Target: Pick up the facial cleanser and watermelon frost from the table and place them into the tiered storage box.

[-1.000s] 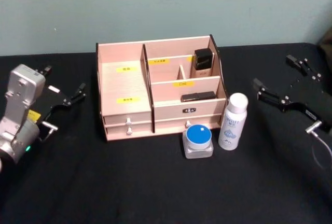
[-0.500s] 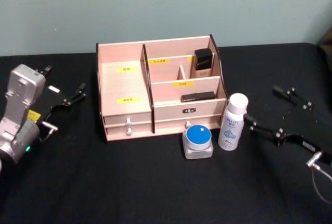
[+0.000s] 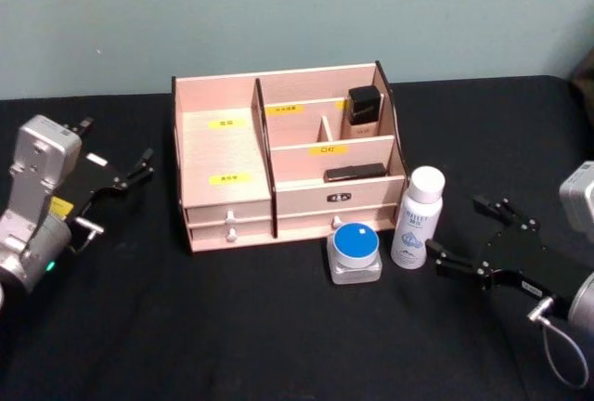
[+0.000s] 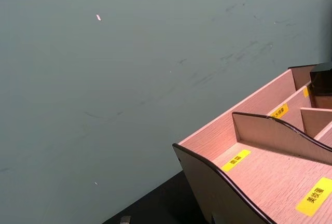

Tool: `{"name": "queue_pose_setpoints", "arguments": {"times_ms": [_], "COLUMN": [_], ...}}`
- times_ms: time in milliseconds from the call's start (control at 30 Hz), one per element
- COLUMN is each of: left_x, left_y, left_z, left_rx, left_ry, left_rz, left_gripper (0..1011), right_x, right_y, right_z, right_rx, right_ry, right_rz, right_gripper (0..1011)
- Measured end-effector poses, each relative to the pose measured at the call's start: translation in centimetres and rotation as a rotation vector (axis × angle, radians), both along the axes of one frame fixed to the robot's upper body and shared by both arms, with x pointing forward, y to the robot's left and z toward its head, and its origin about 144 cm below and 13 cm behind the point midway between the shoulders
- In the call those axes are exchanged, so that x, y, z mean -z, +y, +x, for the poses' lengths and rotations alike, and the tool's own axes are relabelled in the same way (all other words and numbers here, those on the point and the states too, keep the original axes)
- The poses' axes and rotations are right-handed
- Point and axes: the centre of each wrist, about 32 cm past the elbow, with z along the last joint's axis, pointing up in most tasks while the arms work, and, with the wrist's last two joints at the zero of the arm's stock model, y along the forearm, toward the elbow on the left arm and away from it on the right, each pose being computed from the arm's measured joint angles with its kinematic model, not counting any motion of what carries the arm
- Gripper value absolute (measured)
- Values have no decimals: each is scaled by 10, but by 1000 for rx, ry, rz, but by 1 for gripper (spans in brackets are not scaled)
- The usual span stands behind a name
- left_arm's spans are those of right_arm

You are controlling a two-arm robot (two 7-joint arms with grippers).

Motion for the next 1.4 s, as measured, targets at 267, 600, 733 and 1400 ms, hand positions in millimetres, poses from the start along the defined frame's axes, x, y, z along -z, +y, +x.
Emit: {"name": "queue_pose_setpoints", "arguments": {"times_ms": [267,600,733,1400], "left_x": [0,0,0,0], "left_y": [0,0,0,0], "left_z": [0,0,0,0], "left_rx": [0,0,0,0], "left_ry": [0,0,0,0], "left_rz": [0,0,0,0], "left_gripper": [1010,1010,1010,1010], "right_x": [9,14,16,25], "right_y": [4,7,9,18], "right_z": [12,26,32,51], "right_rx": [-2,-11,-18,-29], "right_ry": [11,-8,-16,1], "right_rz": [7,32,51,62], "right_gripper": [1002,1003,1003,1002]}}
